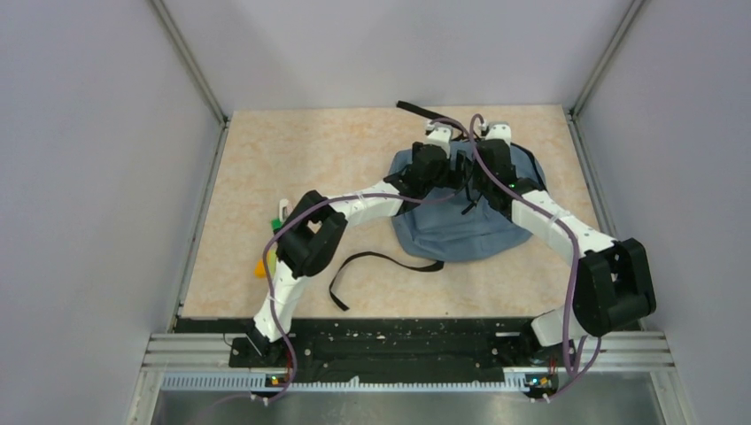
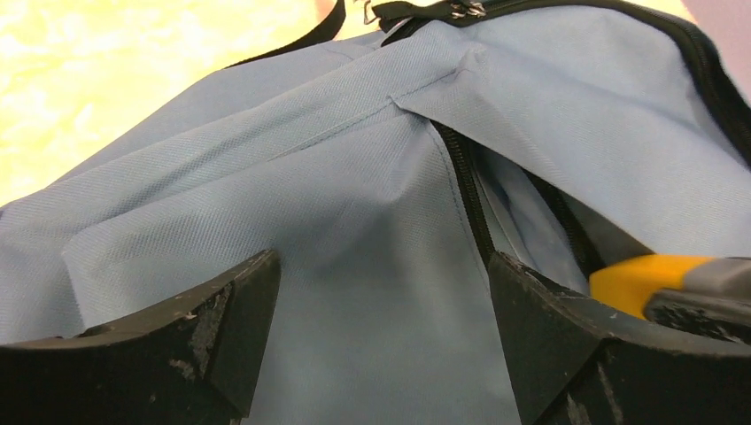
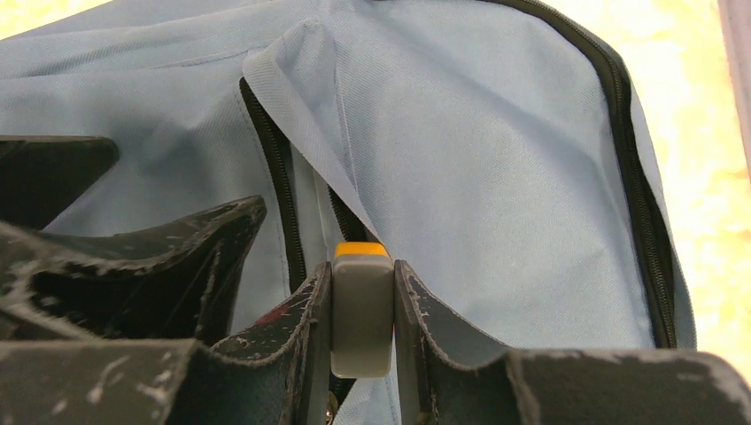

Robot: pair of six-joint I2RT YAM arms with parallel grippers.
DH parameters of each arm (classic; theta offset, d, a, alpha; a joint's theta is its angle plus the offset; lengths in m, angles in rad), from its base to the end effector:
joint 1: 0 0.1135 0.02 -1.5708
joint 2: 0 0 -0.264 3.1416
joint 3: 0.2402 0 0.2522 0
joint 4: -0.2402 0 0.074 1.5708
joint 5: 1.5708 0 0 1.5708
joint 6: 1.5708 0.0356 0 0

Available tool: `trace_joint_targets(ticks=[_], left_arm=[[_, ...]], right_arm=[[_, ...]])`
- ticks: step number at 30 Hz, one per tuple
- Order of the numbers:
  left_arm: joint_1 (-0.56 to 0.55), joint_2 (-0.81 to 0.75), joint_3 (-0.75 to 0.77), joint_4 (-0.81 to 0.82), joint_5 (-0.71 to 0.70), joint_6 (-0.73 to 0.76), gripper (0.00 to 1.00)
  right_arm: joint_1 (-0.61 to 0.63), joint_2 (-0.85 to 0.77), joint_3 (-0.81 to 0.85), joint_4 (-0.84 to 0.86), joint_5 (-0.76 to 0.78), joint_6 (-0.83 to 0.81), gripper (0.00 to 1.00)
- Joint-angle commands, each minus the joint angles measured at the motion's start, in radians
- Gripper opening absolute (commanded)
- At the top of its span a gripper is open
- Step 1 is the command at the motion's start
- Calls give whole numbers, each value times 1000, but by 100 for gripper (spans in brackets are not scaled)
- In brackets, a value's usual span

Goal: Pack the student bag
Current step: Place the stationery in the student bag.

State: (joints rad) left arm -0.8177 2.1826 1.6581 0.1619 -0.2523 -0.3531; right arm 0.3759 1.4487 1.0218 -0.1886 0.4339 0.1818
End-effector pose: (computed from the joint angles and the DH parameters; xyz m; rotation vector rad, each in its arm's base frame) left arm 0.3588 -0.3697 0.2204 0.2831 1.9386 -0.5380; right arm 0.3054 0.1045 0.2673 0.0352 2.1254 -0.1466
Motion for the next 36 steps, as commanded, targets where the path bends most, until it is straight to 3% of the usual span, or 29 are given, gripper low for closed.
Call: trace_joint_targets(ticks=[1,5,15,18,21,23,29,32,36], left_arm=[[-8,45,78,63,-33,29,94],[-30,102,156,39,-77,58,98],[-44,241,363,-198,-185,119,95],[-43,239,346,-204,-206,119,83],[-43,232,328,-201,-223,116,58],[-41,223,315,-193,-229,113,50],[-35,134,198,-92,-161,70,14],[-34,47,128,-43,-102,50,1],[-34,-43,59,-3,-32,40,0]], right_arm=[[-37,-16,-9,3,-13,14,0],[-45,-14,-23,21,-41,27,0],[-66,-43,-63,61,-112,58,0],[-73,-50,-73,73,-124,62,0],[-80,-56,-81,79,-141,67,0],[-83,-59,-83,81,-149,68,0],[-110,-65,-99,133,-224,82,0],[-129,-65,-114,196,-286,86,0],[-162,-46,-119,274,-398,95,0]])
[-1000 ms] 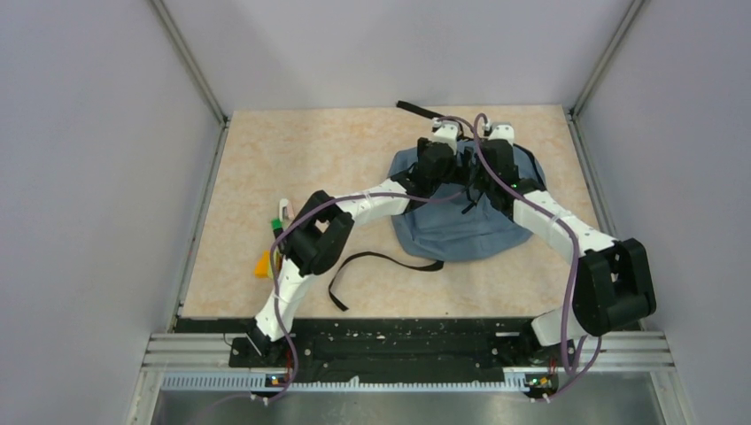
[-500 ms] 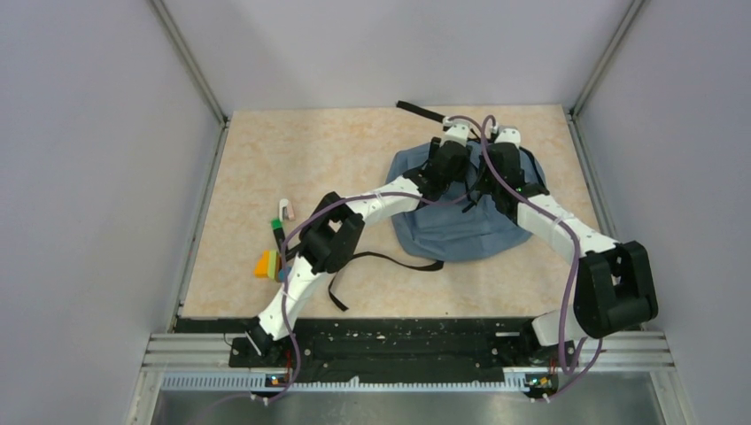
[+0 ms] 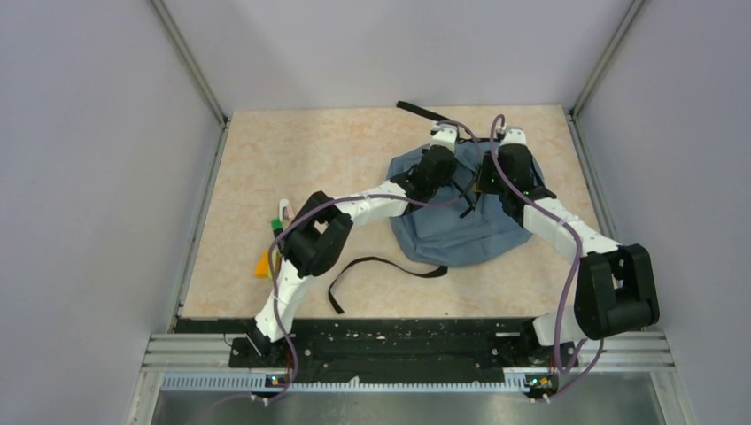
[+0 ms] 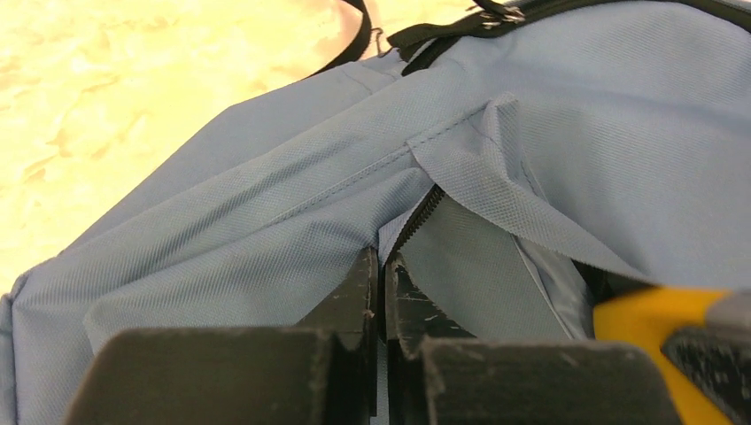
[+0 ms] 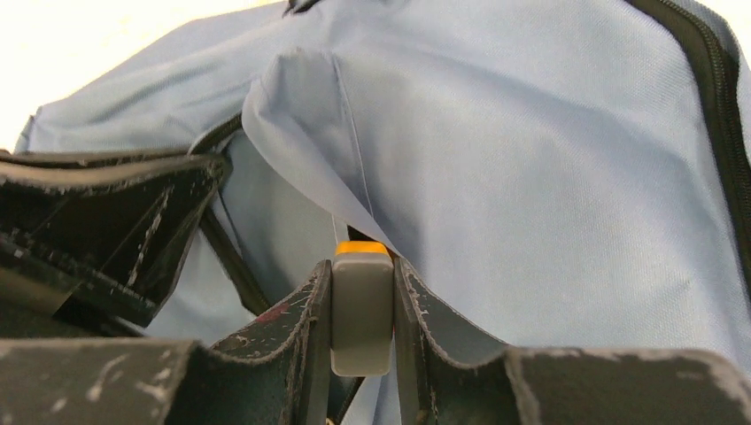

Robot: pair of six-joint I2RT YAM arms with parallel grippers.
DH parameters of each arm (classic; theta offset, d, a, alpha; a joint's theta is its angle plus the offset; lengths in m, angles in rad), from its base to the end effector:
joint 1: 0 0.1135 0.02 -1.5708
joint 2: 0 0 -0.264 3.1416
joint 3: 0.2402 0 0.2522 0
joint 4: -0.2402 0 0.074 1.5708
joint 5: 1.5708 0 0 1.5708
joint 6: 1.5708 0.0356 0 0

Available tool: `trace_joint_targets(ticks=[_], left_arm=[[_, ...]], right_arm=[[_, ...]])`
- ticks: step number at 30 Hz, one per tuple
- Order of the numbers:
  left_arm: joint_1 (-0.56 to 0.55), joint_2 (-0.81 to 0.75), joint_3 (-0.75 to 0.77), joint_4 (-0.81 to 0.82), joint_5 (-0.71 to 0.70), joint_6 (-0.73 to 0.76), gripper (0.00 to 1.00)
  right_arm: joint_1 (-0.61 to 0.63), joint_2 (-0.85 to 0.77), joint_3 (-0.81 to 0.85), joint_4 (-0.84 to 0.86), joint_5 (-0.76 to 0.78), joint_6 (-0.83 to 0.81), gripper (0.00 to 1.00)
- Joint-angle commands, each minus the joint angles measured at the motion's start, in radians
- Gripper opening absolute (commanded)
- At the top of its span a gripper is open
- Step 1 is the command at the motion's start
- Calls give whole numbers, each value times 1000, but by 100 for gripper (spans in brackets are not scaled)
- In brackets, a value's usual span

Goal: Pack the student bag
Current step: Place the stationery in the student bag.

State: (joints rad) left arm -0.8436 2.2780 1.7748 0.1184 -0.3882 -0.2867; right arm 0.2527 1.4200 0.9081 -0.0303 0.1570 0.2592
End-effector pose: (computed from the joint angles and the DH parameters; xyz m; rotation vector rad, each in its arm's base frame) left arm 0.3652 -0.3901 0.2085 0.2842 1.9230 -0.3756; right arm 0.3081 0.0738 0.2505 0.1005 2.1064 0.1410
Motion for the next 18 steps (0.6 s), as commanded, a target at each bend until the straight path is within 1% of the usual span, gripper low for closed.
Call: trace_joint_targets(ticks=[1,6,9,13,15,18], left_arm=[[-7,-153,-64,41,119,-25,0],[-4,-190,-81,47,211,-11,0],[6,-209,-91,53,292,-17,0],[21,-249,-122,87,381,-38,0],[28,-259,-120,82,454,-39,0],[37,-267,-119,74,499,-38,0]], right_arm=[[-48,-9,-4,126,-145,21,0],[-58,19,-20,182,-320,6,0],[-57,39,-31,208,-424,-21,0],[-58,74,-25,207,-489,-36,0],[-58,95,-12,196,-508,-35,0],[-59,127,10,171,-546,-26,0]])
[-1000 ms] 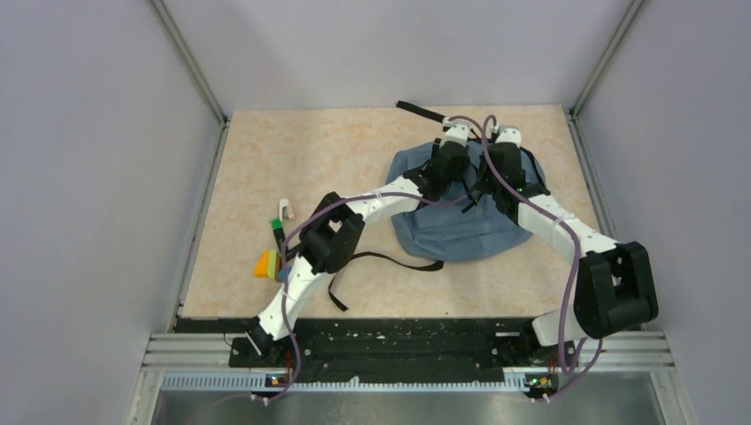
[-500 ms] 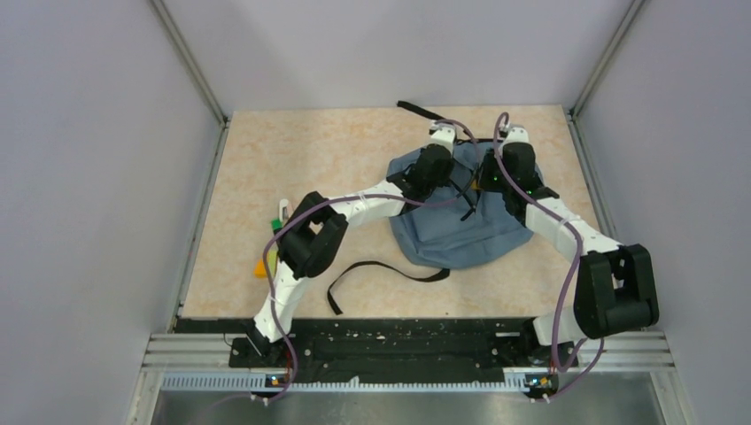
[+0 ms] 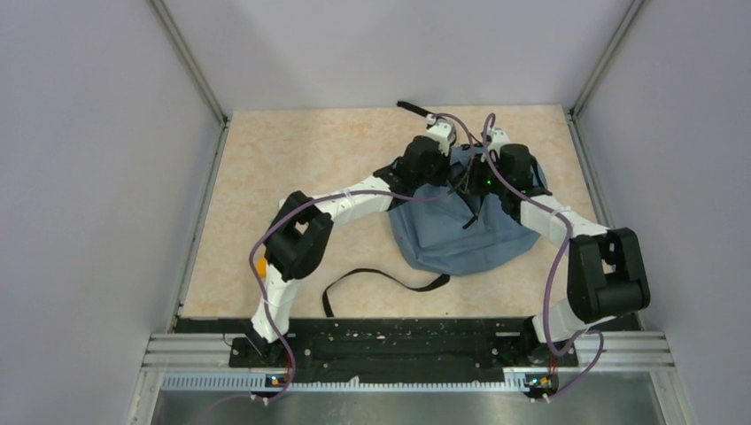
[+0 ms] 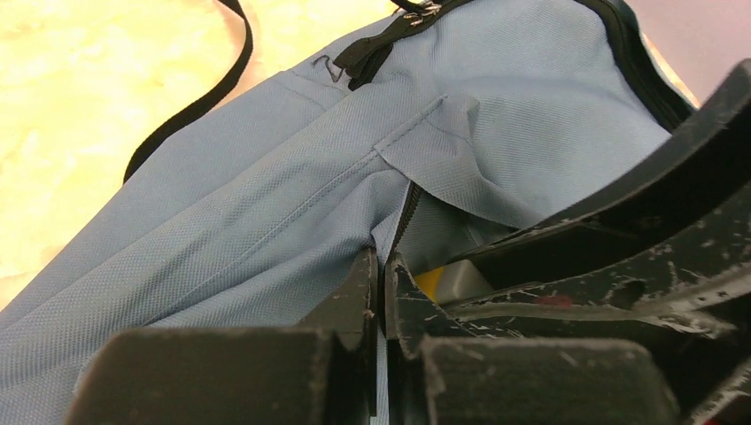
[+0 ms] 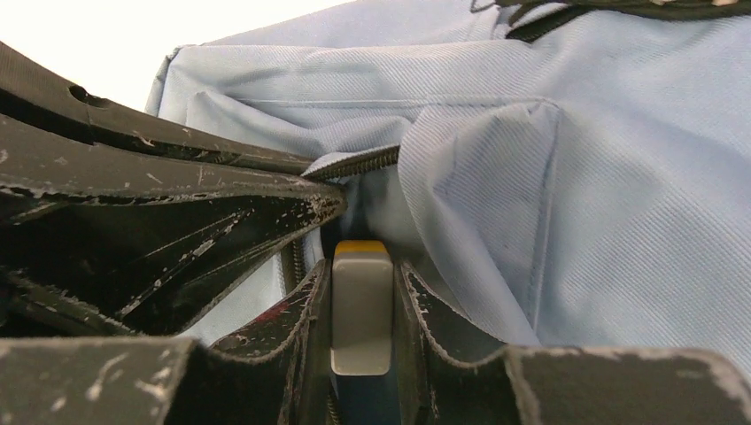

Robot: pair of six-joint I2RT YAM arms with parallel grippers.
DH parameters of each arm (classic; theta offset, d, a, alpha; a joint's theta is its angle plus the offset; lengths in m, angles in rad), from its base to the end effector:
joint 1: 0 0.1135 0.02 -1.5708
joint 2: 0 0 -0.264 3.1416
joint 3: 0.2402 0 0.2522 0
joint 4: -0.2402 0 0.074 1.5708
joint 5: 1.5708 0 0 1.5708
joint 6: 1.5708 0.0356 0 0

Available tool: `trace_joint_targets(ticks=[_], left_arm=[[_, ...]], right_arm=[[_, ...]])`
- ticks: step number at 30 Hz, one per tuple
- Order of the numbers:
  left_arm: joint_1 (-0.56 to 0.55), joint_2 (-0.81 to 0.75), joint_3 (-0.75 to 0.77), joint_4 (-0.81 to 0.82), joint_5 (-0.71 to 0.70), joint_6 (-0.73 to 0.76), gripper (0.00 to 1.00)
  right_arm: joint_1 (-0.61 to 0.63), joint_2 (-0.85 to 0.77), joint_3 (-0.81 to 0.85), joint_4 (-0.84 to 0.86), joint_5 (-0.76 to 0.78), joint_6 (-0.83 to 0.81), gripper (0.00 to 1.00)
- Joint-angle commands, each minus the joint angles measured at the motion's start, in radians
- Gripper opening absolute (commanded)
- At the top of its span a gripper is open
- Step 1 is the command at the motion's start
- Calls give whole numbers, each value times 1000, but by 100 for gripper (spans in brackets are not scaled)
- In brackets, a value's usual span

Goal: Pack the student bag
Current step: Place the stationery in the student bag.

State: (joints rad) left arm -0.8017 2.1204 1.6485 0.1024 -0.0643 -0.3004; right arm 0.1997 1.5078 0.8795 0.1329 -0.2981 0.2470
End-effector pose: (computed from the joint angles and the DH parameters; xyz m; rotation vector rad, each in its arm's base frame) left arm 0.3532 -0.3616 0.2412 0.4530 1.9468 -0.6620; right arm 0.3232 0.0761 0.2302 -0.1374 2.0893 0.5808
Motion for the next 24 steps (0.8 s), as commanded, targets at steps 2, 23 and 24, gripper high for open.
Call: trace_joint_targets(ticks=[2,23,24], left_arm=[[1,-110,10,79,187,-22,0],[11,-157,-47,51,101,81,23],[10,-173,-65,63,99,86,35]], right_arm=[[-5,56,49,-12,-110,-6,2],[-6,-244,-34,-102,49,11,82],[-6,-278,-45,-110,68,11,84]])
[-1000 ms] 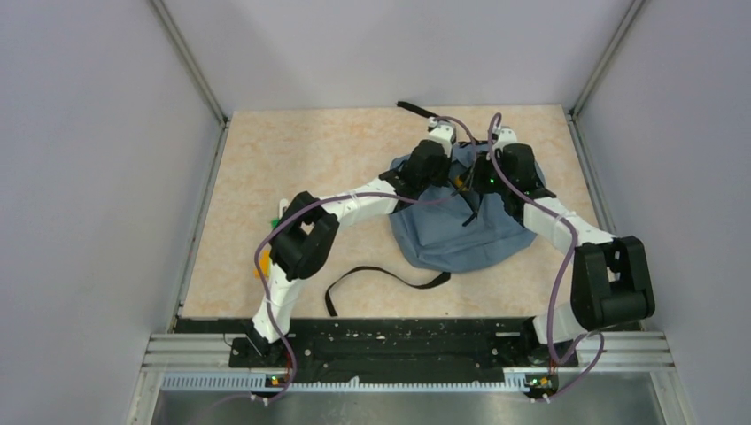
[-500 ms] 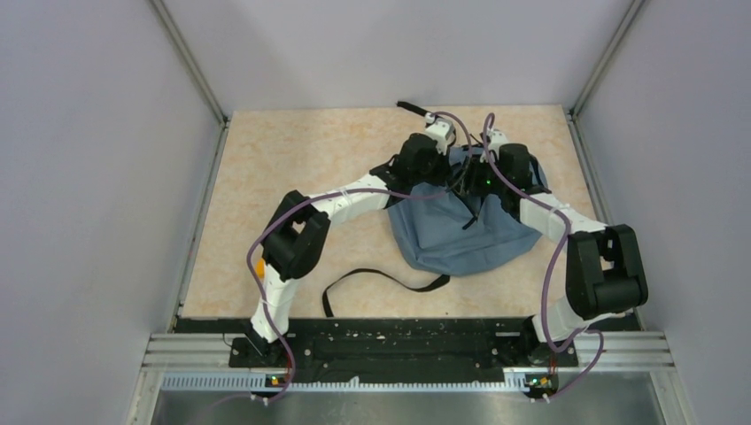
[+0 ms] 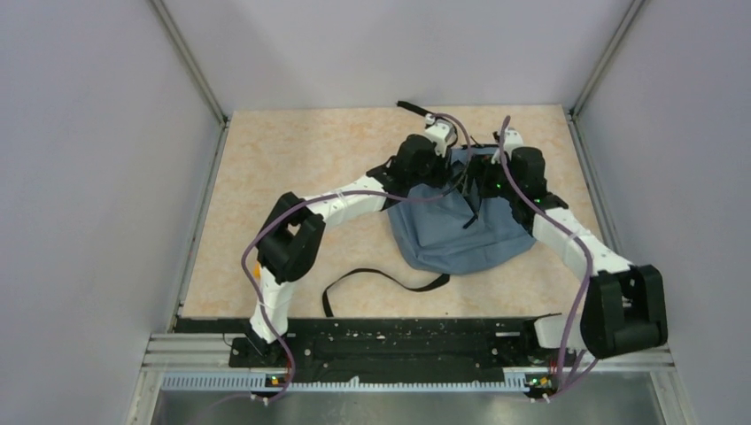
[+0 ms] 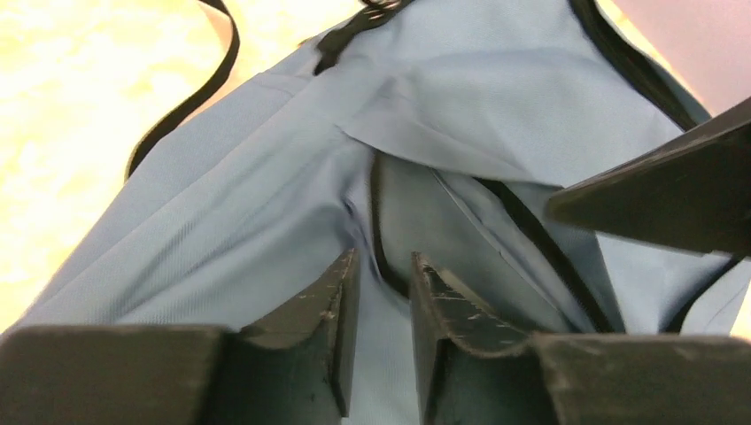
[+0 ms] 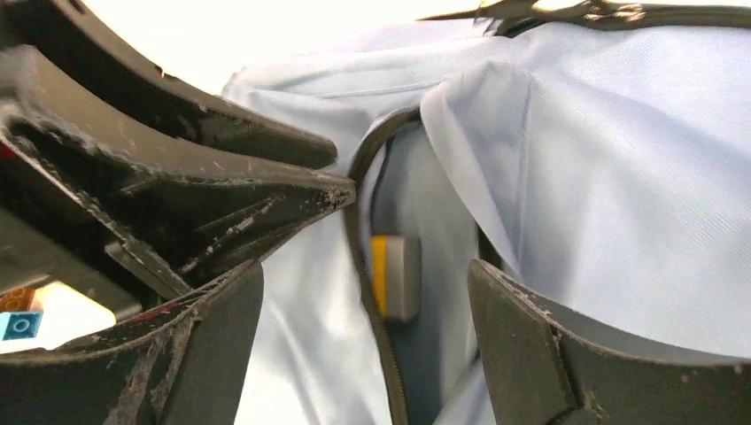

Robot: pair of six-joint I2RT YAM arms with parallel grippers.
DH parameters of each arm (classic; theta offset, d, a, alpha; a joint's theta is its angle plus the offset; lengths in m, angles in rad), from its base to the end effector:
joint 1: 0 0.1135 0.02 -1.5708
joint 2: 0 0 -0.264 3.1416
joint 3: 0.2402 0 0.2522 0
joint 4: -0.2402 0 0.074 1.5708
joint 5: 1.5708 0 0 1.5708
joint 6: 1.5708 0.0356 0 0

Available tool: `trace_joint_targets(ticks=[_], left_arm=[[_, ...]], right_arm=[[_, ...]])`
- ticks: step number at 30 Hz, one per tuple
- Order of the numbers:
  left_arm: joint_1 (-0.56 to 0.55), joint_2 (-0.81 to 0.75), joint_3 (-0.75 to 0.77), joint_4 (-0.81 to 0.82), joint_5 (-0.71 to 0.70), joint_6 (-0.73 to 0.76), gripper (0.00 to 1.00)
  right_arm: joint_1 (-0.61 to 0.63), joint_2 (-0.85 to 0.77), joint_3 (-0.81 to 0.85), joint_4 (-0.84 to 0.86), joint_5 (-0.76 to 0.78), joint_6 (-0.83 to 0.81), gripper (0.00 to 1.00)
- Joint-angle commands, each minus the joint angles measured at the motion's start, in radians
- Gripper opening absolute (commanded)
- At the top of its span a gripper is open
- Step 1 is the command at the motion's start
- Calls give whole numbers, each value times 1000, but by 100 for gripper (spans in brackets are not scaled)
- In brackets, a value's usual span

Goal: Pack the student bag
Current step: Place the stationery in the student bag, then pick up the stationery from the center of the board.

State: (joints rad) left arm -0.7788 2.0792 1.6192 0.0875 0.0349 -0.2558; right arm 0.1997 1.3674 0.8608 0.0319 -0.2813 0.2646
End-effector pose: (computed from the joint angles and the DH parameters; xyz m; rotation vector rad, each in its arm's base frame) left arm 0.3527 -0.3498 0.2492 0.5433 1.9372 -0.7099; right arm 0.2982 0.0704 0.2562 -0.1115 2.0716 0.5750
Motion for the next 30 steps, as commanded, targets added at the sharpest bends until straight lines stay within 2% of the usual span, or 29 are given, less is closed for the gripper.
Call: trace_joint_targets(ticks=[1,3,6,9,11,15,18,24,30], left_arm=[[-13,-147,-54,91,2,45,44],[-13,-187,-95,110,17,54,63],[-14,-271,-181,124,27,62,74],[-13,-402,-328,142,-7,24,76],[-13,-487,-448,121,-83,-5,78],[-9,-661,-648,-3,-302,-98,82],[20,-765,-757,-140,-403,-162,85],[155,-860,-881,-354,-438,-209,87],[395,-883,-961,-293,-448,-203,88]], right_arm=[[-6,-166,-35,-16,62,-7,85],[-6,-224,-50,-28,83,-5,85],[-6,-297,-69,-62,105,1,86],[-6,-352,-85,-73,113,7,86],[-6,-370,-85,-84,117,7,86],[-6,-385,-84,-100,128,1,86],[-6,-386,-89,-90,123,2,86],[-6,-385,-94,-82,108,6,86],[-6,-394,-97,-82,103,10,86]])
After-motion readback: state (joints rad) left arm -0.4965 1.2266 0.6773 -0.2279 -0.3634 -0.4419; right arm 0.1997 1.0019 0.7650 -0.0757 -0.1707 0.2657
